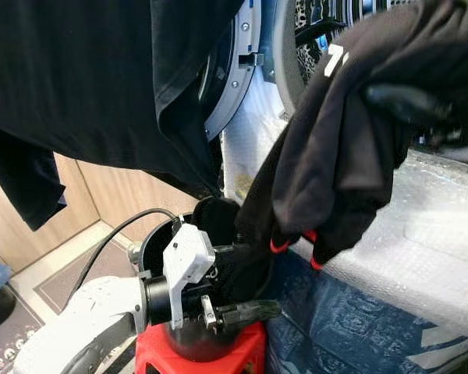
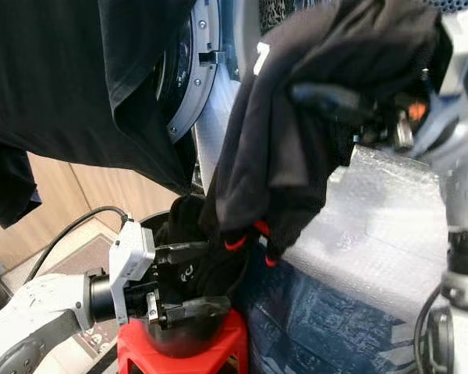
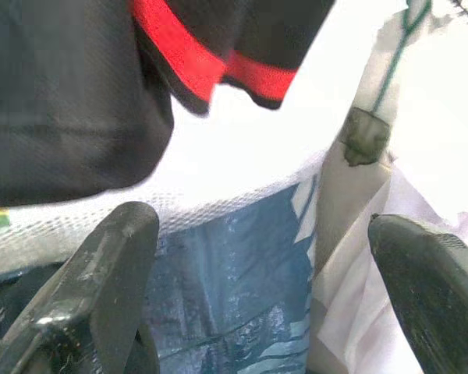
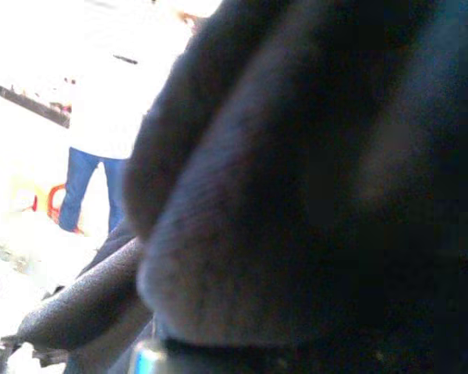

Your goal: Clothes washing

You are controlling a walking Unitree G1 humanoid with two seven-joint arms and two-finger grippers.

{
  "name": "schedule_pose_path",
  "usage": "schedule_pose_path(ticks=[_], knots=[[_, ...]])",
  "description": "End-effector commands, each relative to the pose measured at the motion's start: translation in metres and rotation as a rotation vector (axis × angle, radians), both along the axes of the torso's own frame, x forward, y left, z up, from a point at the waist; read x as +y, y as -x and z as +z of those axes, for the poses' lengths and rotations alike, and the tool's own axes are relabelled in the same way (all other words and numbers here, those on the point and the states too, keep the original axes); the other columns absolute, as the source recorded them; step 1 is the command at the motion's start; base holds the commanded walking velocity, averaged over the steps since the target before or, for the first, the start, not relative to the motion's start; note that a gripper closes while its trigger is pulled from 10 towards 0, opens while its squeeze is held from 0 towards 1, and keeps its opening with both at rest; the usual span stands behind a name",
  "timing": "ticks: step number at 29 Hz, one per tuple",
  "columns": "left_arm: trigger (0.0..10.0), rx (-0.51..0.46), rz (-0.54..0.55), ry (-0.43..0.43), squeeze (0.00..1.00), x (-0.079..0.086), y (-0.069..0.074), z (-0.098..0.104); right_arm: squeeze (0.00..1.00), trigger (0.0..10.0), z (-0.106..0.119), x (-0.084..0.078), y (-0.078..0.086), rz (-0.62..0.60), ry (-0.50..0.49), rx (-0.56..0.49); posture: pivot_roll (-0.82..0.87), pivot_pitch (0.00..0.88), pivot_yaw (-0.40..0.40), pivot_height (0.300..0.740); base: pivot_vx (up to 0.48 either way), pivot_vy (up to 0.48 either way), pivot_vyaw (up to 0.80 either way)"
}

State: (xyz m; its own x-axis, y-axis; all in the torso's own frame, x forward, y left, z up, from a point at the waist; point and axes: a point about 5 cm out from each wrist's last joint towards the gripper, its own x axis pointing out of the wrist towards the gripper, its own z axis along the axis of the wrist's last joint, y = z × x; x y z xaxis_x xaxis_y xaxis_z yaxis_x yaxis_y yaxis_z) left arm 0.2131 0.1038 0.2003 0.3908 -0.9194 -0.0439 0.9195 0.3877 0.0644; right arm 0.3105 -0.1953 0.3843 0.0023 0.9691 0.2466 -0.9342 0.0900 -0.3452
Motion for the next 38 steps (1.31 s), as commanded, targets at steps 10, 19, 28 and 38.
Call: schedule_pose_path(ticks=[10, 19, 28, 38], knots=[[10.0, -0.018, 0.068, 0.011, 0.0, -0.005, 0.016, -0.001, 0.0, 10.0, 0.04, 0.005, -0.042, -0.342, 0.044, 0.029, 0.03, 0.093, -0.128, 0.74, 0.0, 0.0, 0.0], [10.0, 0.003, 0.101, 0.03, 0.0, -0.009, 0.022, -0.003, 0.0, 10.0, 0.055, 0.001, -0.079, -0.969, -0.029, 0.152, 0.01, 0.141, -0.142, 0.74, 0.0, 0.0, 0.0], [10.0, 0.013, 0.129, 0.05, 0.0, -0.013, 0.025, -0.003, 0.0, 10.0, 0.103, -0.051, -0.063, -1.479, -0.563, 0.134, 0.01, 0.156, -0.158, 0.74, 0.0, 0.0, 0.0], [10.0, 0.021, 0.157, 0.068, 0.0, -0.016, 0.026, -0.003, 0.0, 10.0, 0.096, -0.041, -0.07, -1.594, -0.488, 0.115, 0.01, 0.162, -0.167, 0.74, 0.0, 0.0, 0.0]])
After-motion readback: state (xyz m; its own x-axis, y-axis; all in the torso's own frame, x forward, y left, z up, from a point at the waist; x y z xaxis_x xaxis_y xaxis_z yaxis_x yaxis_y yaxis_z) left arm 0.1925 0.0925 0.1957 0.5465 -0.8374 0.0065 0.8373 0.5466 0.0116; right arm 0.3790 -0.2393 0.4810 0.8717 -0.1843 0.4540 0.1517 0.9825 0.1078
